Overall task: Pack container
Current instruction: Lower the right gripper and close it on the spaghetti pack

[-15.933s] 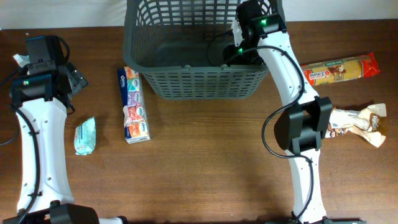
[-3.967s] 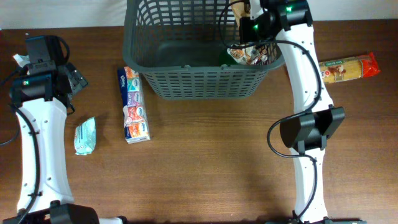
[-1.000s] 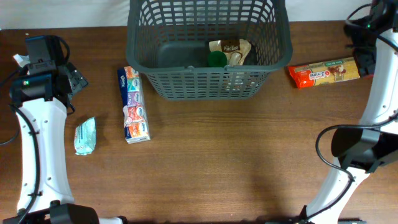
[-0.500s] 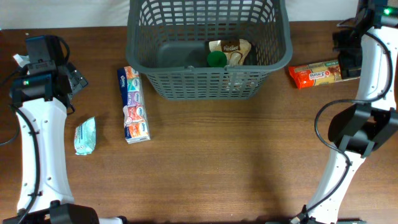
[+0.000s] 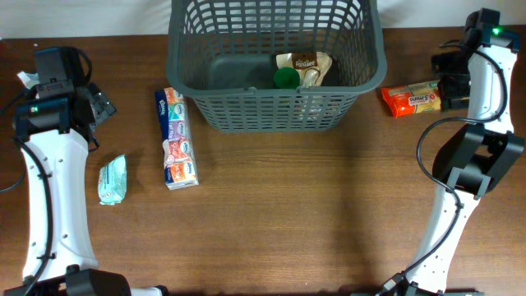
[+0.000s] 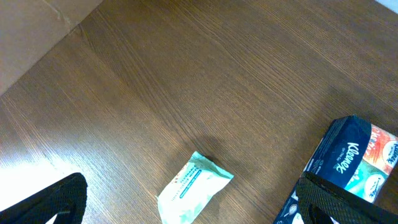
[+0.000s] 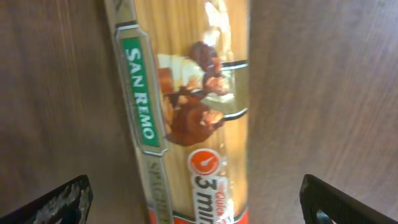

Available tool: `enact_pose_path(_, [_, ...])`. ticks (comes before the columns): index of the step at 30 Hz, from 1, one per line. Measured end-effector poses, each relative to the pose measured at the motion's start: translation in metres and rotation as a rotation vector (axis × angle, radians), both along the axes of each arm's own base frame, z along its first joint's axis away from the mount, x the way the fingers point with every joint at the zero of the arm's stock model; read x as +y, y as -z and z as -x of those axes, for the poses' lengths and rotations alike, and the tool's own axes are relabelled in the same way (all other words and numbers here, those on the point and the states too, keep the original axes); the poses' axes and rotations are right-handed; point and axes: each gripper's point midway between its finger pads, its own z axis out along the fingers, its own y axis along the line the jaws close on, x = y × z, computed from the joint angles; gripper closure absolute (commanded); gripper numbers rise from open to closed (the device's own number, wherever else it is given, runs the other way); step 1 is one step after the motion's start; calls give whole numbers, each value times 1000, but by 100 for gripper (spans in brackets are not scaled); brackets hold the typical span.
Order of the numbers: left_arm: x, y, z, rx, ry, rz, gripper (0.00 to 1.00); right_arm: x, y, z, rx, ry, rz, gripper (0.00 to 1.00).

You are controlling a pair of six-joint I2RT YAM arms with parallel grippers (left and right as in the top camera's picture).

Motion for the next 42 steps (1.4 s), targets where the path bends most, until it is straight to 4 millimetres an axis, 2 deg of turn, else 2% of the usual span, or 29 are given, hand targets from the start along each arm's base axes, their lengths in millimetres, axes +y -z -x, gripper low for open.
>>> enact_pose_path(5, [0,0,0,0,0,0,0,-1,-2,-9,-38,10,2,1])
enact_pose_path(15, [0,0,0,0,0,0,1,-4,0,-2,-15,104,-1,1])
enact_pose_path(20, [0,0,0,0,0,0,0,-4,10,7,31,135,-6,1])
enact_pose_path(28, [0,0,0,0,0,0,0,-10,41,22,120,159,-26,1])
enact_pose_path(42, [0,0,0,0,0,0,0,-18,41,18,104,164,-1,1])
